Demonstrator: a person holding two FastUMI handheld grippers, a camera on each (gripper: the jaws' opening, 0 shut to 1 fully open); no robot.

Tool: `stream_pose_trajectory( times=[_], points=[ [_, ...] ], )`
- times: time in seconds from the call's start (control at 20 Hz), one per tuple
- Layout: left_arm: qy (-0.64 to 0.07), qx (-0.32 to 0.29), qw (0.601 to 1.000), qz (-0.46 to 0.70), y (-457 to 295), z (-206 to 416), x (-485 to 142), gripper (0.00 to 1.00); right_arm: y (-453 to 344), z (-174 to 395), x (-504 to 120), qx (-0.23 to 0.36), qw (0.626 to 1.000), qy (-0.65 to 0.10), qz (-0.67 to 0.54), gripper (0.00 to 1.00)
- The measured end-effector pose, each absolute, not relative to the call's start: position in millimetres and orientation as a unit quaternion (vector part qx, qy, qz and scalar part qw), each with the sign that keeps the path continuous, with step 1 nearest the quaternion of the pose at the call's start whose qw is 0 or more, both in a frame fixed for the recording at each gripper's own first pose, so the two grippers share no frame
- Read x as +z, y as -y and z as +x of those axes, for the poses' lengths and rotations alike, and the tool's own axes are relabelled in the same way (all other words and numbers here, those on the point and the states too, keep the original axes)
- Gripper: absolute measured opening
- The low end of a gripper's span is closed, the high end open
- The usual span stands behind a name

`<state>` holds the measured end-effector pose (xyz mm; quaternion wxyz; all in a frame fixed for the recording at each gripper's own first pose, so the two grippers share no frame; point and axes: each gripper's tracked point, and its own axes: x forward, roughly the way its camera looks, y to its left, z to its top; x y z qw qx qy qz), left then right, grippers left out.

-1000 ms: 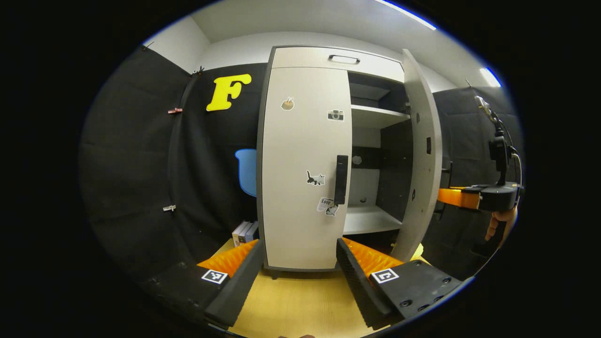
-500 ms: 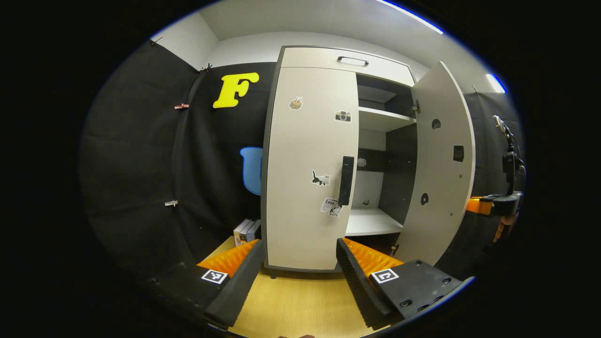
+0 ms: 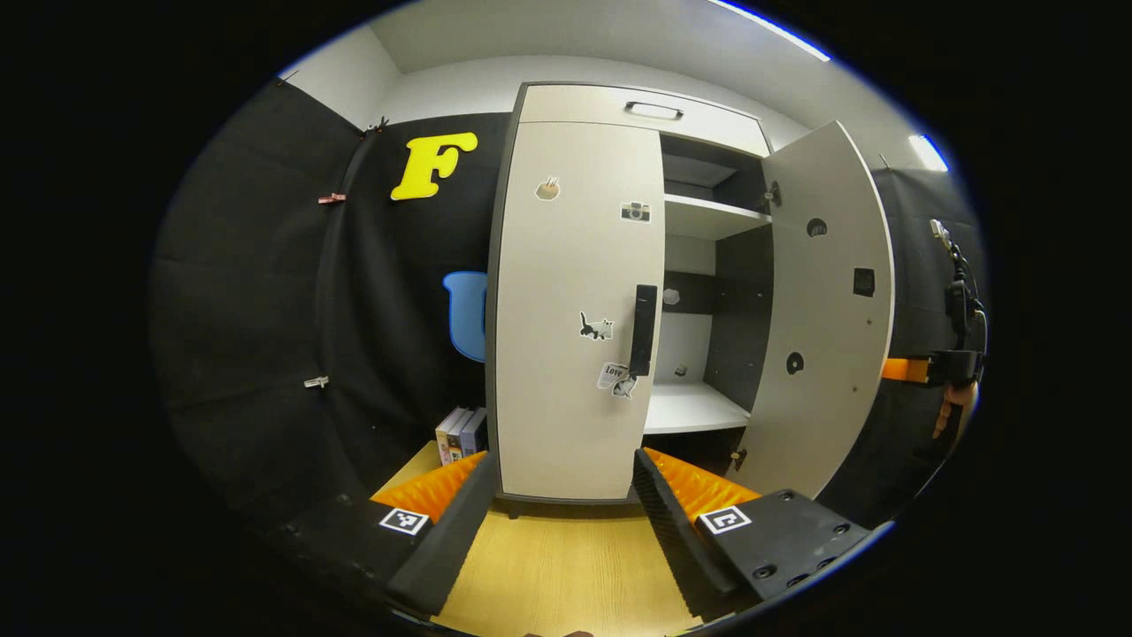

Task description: Open the right door of the double-door shoe cabinet with the right hand, and open the left door with the left hand.

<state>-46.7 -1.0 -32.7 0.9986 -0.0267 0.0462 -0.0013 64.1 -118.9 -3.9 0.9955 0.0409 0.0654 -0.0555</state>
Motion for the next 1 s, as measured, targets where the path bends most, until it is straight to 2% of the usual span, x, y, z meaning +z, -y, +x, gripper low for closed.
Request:
stream_pose_trajectory(
  times=[0.3,0.65,0.7,0.75,1.0],
  points=[
    [-0.043,-0.032,0.998,-0.016,1,-55,-32,0.95,111,18,3,-0.079,0.995,-0.051,0.034,0.08],
    [-0.034,-0.044,0.998,-0.004,-2,-43,-26,0.95,82,-44,-11,-0.079,0.996,-0.043,0.023,0.08],
    [-0.032,-0.043,0.999,-0.004,-2,-40,-25,0.95,76,-50,-17,-0.077,0.996,-0.045,0.017,0.12],
    [-0.03,-0.042,0.999,-0.005,-2,-34,-23,0.95,66,-55,-21,-0.07,0.996,-0.048,0.02,0.16],
    [-0.008,-0.027,1.0,0.01,-2,-4,-2,0.95,25,-70,-50,-0.014,0.996,-0.077,0.031,0.86]
  ],
)
